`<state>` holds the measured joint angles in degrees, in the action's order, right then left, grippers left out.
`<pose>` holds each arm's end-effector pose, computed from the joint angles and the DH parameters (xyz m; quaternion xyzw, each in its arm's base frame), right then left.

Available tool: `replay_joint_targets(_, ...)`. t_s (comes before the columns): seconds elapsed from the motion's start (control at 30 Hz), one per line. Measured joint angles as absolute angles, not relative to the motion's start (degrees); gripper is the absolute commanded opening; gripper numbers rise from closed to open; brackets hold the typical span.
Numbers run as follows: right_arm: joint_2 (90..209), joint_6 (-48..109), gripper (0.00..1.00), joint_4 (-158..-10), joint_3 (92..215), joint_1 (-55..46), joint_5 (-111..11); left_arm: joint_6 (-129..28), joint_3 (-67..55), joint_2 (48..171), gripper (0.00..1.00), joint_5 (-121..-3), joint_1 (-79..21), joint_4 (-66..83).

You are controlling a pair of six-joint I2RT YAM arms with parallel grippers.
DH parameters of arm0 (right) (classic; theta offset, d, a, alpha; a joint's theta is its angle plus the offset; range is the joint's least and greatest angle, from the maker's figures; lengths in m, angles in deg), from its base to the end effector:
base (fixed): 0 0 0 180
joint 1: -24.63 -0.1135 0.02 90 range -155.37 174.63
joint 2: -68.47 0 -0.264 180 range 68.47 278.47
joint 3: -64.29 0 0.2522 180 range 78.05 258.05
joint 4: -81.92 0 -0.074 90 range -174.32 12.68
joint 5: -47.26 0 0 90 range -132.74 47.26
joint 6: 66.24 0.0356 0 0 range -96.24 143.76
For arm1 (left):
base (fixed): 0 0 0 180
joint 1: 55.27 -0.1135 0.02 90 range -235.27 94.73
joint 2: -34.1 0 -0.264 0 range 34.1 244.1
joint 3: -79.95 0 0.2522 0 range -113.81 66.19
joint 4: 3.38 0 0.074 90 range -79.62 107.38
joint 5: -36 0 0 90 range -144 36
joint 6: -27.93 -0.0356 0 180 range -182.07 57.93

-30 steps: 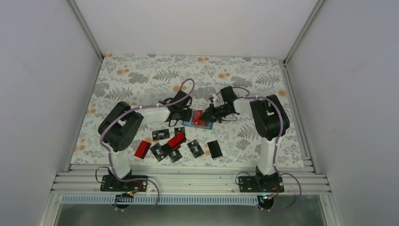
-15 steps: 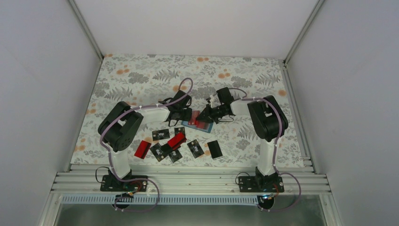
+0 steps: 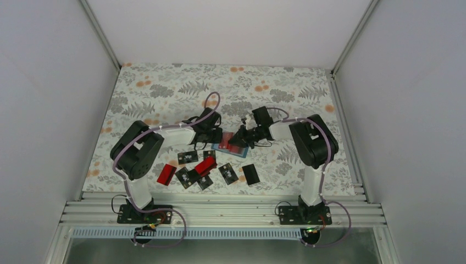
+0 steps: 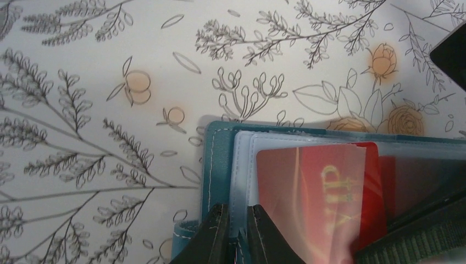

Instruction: Put the credit cards into the card holder

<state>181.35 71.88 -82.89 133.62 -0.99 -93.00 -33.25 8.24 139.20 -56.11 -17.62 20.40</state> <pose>0.3088 0.1785 0.1003 -0.0579 -0.8774 -0.4735 0.0502 0.2832 -0.2202 0.1375 0.0790 0.9558 -0.1696 0.2266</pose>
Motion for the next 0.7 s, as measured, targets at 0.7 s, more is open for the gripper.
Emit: replay_joint_targets(0.7,180.0,74.2,0.27,-84.4,132.3,-3.1,-89.9,-28.1,13.1,131.1,0.34,-58.5,-17.9,23.4)
